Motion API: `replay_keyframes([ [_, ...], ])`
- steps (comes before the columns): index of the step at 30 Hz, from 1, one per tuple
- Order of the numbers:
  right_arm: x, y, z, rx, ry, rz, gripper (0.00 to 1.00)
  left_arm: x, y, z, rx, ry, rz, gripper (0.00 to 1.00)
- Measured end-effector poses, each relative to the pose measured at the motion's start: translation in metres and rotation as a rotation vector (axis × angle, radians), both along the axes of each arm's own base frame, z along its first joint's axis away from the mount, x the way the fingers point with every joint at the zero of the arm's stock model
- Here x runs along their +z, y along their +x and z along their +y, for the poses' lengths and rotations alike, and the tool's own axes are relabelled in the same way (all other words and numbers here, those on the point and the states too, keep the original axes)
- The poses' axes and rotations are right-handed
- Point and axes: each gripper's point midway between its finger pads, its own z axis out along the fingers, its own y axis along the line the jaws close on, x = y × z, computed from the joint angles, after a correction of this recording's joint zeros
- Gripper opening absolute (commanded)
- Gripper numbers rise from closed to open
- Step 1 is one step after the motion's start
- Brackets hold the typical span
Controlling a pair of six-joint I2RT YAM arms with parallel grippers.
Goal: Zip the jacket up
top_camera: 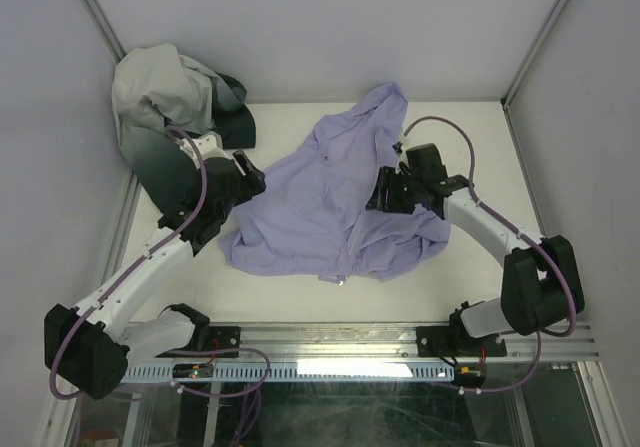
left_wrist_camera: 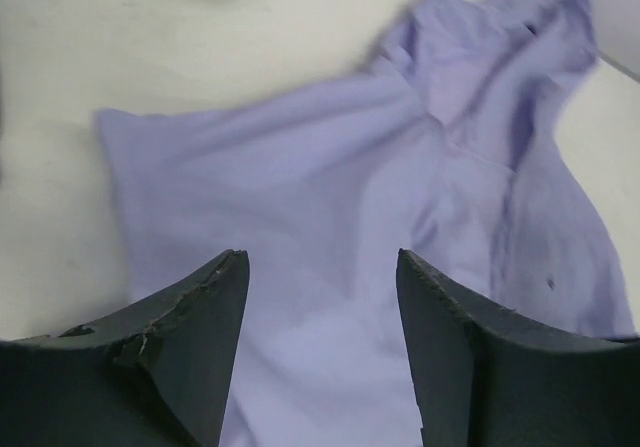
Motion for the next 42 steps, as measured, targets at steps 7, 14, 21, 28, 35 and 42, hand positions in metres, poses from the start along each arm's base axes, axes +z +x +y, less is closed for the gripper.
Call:
replay_keyframes([
  [7, -0.060, -0.070, -0.007, 0.032, -0.069, 0.180, 0.58, -0.018, -0.037, -0.094, -0.329, -0.034, 0.074, 0.61],
  [14, -0.093, -0.077, -0.053, -0.136, -0.160, 0.280, 0.59, -0.098, -0.047, -0.128, -0.440, 0.016, 0.256, 0.59],
  [21, -0.096, -0.057, -0.114, -0.396, -0.170, 0.294, 0.62, -0.160, -0.052, -0.083, -0.339, 0.074, 0.392, 0.59],
  [28, -0.084, -0.058, -0.145, -0.482, -0.237, 0.264, 0.66, -0.167, -0.049, -0.046, -0.233, 0.079, 0.398, 0.63],
  [35, -0.012, -0.020, -0.101, -0.306, -0.102, 0.053, 0.67, -0.123, -0.055, -0.067, -0.311, 0.007, 0.291, 0.66],
  [42, 0.002, 0.022, -0.077, -0.233, -0.032, -0.015, 0.67, -0.078, -0.066, -0.106, -0.448, -0.099, 0.194, 0.67],
])
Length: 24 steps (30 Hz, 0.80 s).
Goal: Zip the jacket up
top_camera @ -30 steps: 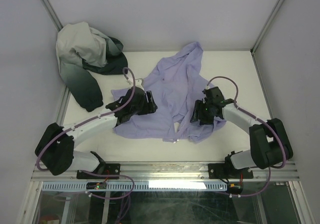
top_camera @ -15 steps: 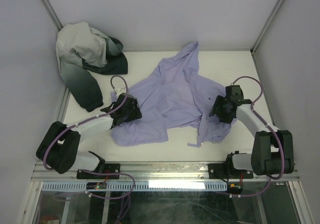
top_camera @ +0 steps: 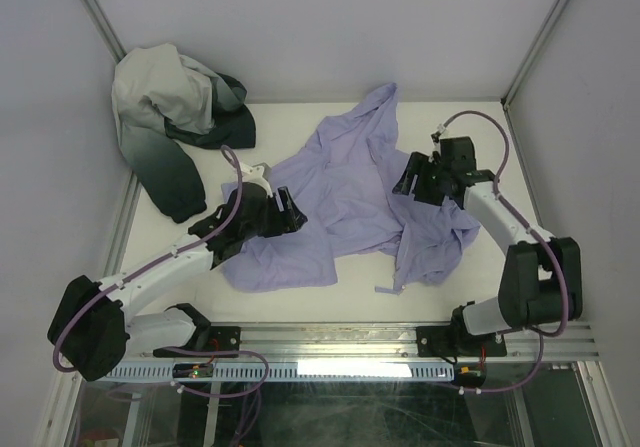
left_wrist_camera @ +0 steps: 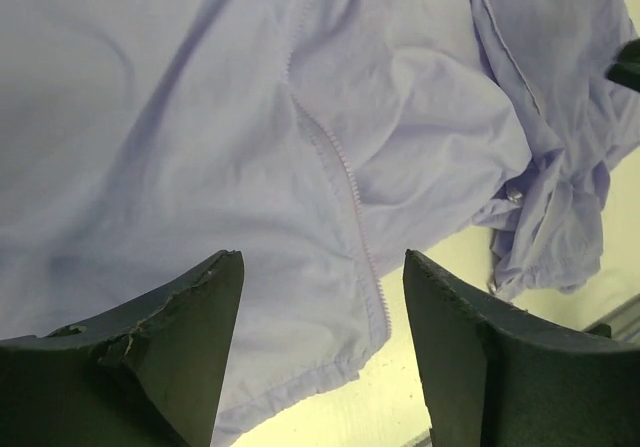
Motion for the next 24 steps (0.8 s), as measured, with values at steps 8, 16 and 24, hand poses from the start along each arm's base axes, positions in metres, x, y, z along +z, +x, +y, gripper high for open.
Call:
replay_keyframes([
  [8, -0.065, -0.018, 0.005, 0.022, -0.013, 0.188, 0.67, 0.004, -0.006, -0.012, -0.042, -0.042, 0.008, 0.68],
  [16, -0.080, -0.033, 0.024, 0.081, -0.025, 0.230, 0.66, 0.001, -0.006, -0.014, -0.046, -0.054, 0.015, 0.68],
  [24, -0.066, -0.048, 0.076, 0.221, -0.017, 0.199, 0.65, -0.003, -0.008, -0.013, -0.045, -0.052, 0.022, 0.68],
])
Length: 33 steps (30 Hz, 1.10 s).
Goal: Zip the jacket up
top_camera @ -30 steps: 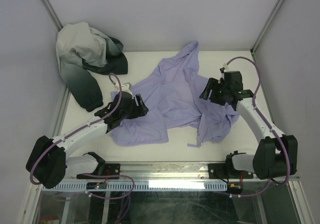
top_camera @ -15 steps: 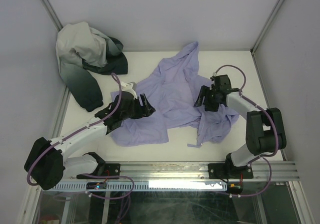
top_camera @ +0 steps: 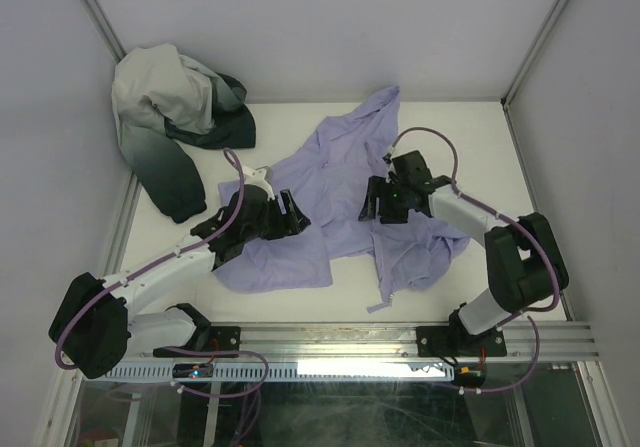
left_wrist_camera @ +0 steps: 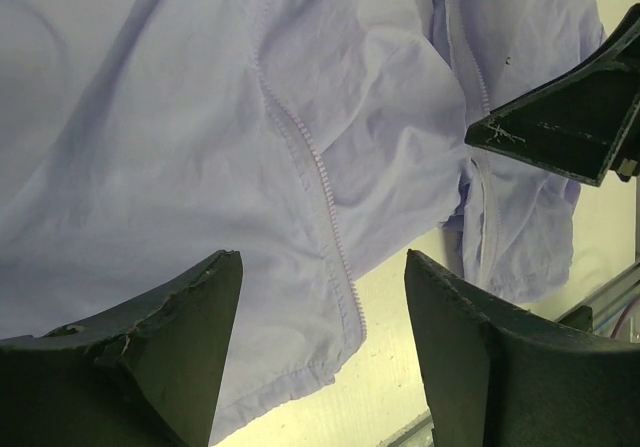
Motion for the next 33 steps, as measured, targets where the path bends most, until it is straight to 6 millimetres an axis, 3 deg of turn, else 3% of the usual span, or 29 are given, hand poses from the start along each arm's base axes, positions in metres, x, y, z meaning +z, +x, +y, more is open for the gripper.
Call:
replay_keyframes([
  [7, 0.018, -0.004, 0.054, 0.104, 0.051, -0.053, 0.63, -0.004, -0.002, 0.001, 0.000, 0.005, 0.009, 0.68],
  [18, -0.006, -0.018, 0.109, 0.230, 0.040, 0.001, 0.65, -0.007, -0.006, -0.002, -0.010, -0.001, 0.011, 0.68],
  [23, 0.003, -0.013, 0.114, 0.257, 0.049, -0.006, 0.67, -0.007, -0.007, -0.004, -0.009, -0.010, 0.016, 0.67],
  [27, 0.025, 0.008, 0.114, 0.262, 0.033, -0.090, 0.66, -0.006, -0.009, -0.007, -0.014, -0.017, 0.017, 0.67],
  [30, 0.043, 0.033, 0.097, 0.213, -0.011, -0.165, 0.64, -0.005, -0.008, -0.007, -0.014, -0.020, 0.014, 0.67],
  [33, 0.060, 0.070, 0.069, 0.117, -0.100, -0.258, 0.62, -0.005, -0.008, -0.007, -0.012, -0.021, 0.011, 0.67],
])
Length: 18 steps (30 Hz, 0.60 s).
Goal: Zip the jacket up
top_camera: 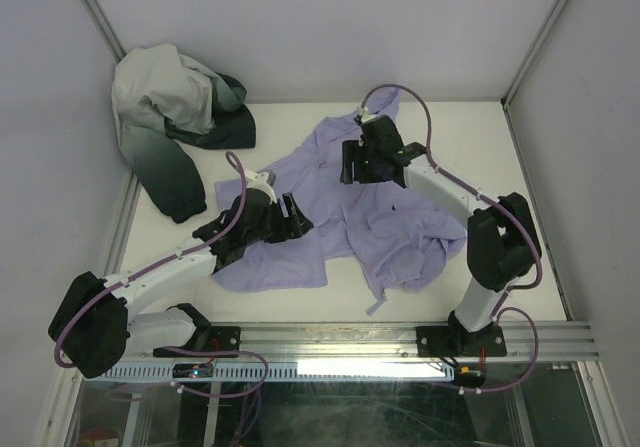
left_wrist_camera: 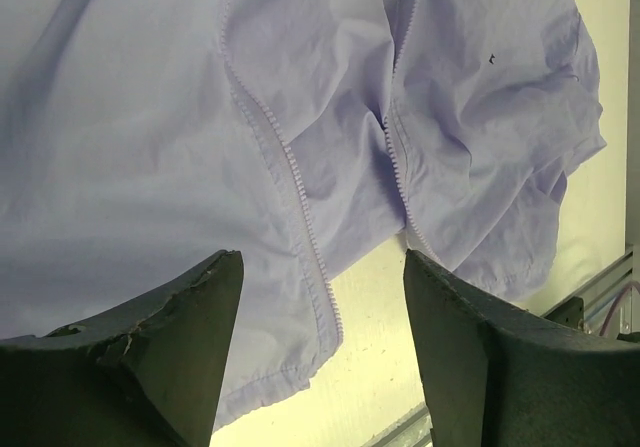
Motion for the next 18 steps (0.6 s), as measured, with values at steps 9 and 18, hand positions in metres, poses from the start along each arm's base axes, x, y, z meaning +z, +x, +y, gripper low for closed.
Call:
replay_keyframes([
  [9, -0.011, 0.096, -0.058, -0.222, -0.184, -0.113, 0.42, -0.010, 0.001, 0.001, 0.005, 0.022, 0.021, 0.67],
  [18, -0.086, 0.117, -0.056, -0.202, -0.252, -0.004, 0.11, -0.020, 0.001, 0.001, 0.006, 0.040, 0.046, 0.67],
])
